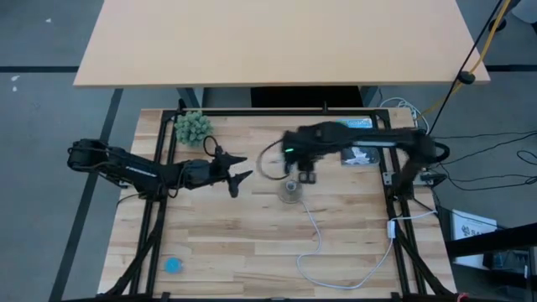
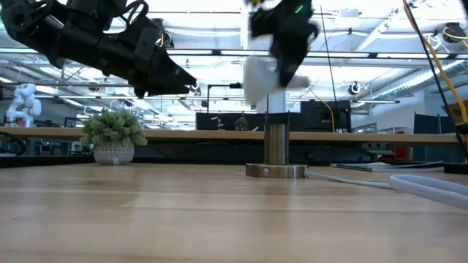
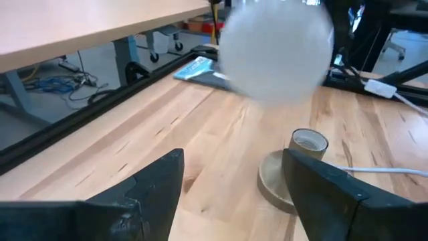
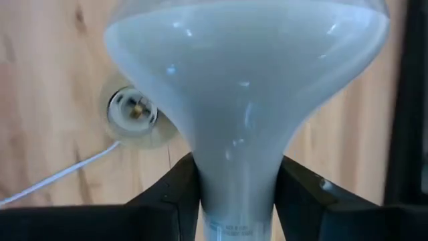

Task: Screw lightbulb
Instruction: Insert the white light bulb into the gold lamp

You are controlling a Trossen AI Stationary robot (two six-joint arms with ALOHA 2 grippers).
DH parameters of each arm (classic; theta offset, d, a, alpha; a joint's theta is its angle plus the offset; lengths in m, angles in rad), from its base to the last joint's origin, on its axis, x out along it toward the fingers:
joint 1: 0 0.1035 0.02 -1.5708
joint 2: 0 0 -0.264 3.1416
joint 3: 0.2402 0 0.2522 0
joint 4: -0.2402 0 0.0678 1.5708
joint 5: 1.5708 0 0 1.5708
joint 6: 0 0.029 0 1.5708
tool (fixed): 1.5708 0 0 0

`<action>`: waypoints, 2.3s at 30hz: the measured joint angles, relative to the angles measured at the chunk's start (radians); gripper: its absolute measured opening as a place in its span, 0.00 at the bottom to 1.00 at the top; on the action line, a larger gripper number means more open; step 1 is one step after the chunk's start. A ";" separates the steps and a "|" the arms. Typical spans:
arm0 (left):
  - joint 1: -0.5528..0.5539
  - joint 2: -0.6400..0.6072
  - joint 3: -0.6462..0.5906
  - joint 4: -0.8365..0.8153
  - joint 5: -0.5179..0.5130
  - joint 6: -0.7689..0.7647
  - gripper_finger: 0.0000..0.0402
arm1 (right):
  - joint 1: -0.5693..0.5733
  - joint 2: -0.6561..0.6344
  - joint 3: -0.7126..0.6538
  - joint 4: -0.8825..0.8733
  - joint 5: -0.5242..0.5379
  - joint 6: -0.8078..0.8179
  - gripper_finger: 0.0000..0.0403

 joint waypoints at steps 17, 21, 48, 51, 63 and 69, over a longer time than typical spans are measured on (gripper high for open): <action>-0.012 0.278 0.153 0.117 0.203 0.032 0.64 | 0.209 -0.446 -1.459 2.403 0.108 0.292 0.35; 0.021 0.386 0.269 0.112 0.302 0.076 0.64 | 0.204 -0.380 -1.389 2.373 0.100 0.245 0.35; 0.090 0.427 0.357 0.135 0.523 0.078 0.64 | 0.187 -0.211 -1.137 1.899 0.047 0.213 0.48; 0.089 0.427 0.357 0.139 0.523 0.087 0.64 | 0.187 -0.247 -1.136 1.894 0.048 0.204 0.48; 0.079 0.464 0.357 0.138 0.494 0.097 0.64 | 0.187 -0.289 -1.137 1.613 0.104 0.236 0.49; 0.076 0.490 0.358 0.135 0.469 0.100 0.64 | 0.187 -0.288 -1.137 1.649 0.104 0.230 0.49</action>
